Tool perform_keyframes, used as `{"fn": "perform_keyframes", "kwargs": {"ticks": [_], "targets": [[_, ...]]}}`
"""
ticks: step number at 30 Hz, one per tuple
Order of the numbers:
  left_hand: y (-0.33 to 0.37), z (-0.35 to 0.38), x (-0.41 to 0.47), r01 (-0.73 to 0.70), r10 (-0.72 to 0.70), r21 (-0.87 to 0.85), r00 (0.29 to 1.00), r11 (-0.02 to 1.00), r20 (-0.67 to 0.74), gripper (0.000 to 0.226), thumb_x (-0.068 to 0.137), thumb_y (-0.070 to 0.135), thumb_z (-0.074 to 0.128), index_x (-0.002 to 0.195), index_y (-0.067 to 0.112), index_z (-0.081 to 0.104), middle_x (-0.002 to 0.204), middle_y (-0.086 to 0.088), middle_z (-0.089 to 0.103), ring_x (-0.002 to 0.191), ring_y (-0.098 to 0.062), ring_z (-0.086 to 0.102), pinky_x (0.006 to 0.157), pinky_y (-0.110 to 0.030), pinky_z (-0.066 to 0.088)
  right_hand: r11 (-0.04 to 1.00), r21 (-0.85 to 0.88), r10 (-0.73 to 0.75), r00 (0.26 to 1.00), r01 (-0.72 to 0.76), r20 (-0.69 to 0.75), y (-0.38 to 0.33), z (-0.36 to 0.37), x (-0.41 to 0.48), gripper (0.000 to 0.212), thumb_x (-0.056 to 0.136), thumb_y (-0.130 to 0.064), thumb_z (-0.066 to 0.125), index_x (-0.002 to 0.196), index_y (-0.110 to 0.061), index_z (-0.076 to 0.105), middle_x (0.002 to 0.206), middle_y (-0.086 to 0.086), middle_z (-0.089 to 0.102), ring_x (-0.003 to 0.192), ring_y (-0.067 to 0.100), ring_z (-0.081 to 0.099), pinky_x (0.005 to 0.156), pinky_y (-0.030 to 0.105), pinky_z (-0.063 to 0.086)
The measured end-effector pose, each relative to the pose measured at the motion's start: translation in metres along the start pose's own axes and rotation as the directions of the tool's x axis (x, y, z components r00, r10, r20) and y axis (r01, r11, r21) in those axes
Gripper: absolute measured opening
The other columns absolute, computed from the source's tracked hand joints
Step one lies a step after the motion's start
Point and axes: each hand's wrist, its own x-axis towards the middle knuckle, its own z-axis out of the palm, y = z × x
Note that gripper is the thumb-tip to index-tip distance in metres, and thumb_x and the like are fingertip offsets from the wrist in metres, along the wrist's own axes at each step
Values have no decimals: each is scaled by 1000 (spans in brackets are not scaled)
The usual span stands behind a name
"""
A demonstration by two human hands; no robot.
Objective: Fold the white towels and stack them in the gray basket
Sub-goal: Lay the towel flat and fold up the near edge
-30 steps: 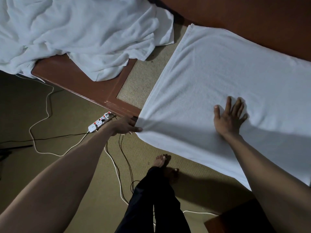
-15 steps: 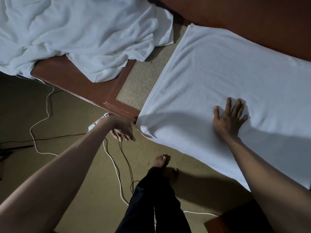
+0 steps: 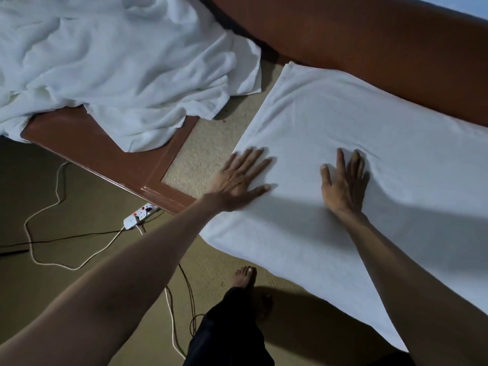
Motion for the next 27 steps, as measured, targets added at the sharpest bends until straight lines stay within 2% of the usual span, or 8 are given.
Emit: {"fn": "perform_keyframes", "kwargs": {"ticks": [4, 8, 12, 15, 18, 22, 24, 27], "targets": [[-27, -6, -7, 189, -188, -2, 981, 982, -49, 70, 101, 75, 21, 161, 47, -1, 172, 13, -8, 159, -16, -9, 127, -48, -6, 996, -26, -86, 990, 83, -115, 11, 6, -5, 65, 103, -54, 33, 159, -21, 32, 167, 19, 19, 153, 38, 19, 121, 58, 15], [2, -5, 16, 339, -349, -93, 925, 936, -150, 72, 105, 64, 24, 165, 30, 4, 172, 3, -8, 158, -19, -11, 126, -49, -13, 999, -8, -52, 992, 51, -113, 6, 3, 3, 64, 102, -51, 29, 156, -19, 38, 166, 19, 22, 153, 37, 21, 120, 60, 15], [39, -3, 75, 122, -132, -116, 988, 986, -83, 66, 108, 57, 23, 165, 29, 6, 173, 0, -4, 159, -19, -8, 127, -49, -2, 997, 3, -81, 991, 81, -104, 9, 0, 28, 61, 104, -46, 29, 158, -17, 35, 167, 19, 19, 154, 37, 18, 121, 57, 12], [23, -4, 100, 8, -11, -57, 998, 998, -55, 65, 107, 62, 22, 164, 37, 3, 173, 6, -4, 158, -16, -10, 127, -49, 0, 997, -3, -81, 991, 81, -102, 13, -7, 59, 57, 107, -39, 33, 158, -15, 34, 166, 23, 19, 153, 40, 18, 121, 56, 14], [-16, -13, 100, 135, -139, -61, 988, 989, -73, 68, 104, 70, 18, 163, 42, -2, 171, 13, -8, 157, -14, -14, 127, -49, -4, 999, -31, -42, 998, 40, -57, 18, -16, 94, 55, 109, -35, 37, 160, -15, 29, 167, 22, 11, 155, 39, 10, 123, 53, 10], [-17, -22, 122, 339, -351, -98, 923, 936, -156, 69, 106, 62, 21, 165, 29, 7, 173, -1, -3, 159, -23, -8, 126, -52, -11, 1000, -25, 3, 1000, -3, -31, 9, -28, 142, 55, 109, -36, 35, 160, -14, 29, 167, 23, 11, 154, 40, 11, 124, 52, 11], [7, -28, 154, 272, -296, -136, 930, 953, -216, 66, 108, 53, 26, 165, 20, 13, 173, -6, 1, 159, -24, -4, 127, -51, -6, 999, -32, 0, 998, -2, -64, 4, -25, 158, 55, 109, -38, 36, 159, -17, 31, 167, 22, 13, 154, 40, 12, 123, 54, 12], [32, -35, 205, 60, -76, -123, 988, 991, -131, 66, 110, 50, 24, 165, 18, 10, 173, -4, 0, 159, -22, -5, 128, -47, -4, 999, -52, -18, 974, 7, -228, 2, -14, 160, 53, 107, -40, 38, 156, -21, 36, 165, 20, 23, 152, 37, 21, 121, 55, 17]]}}
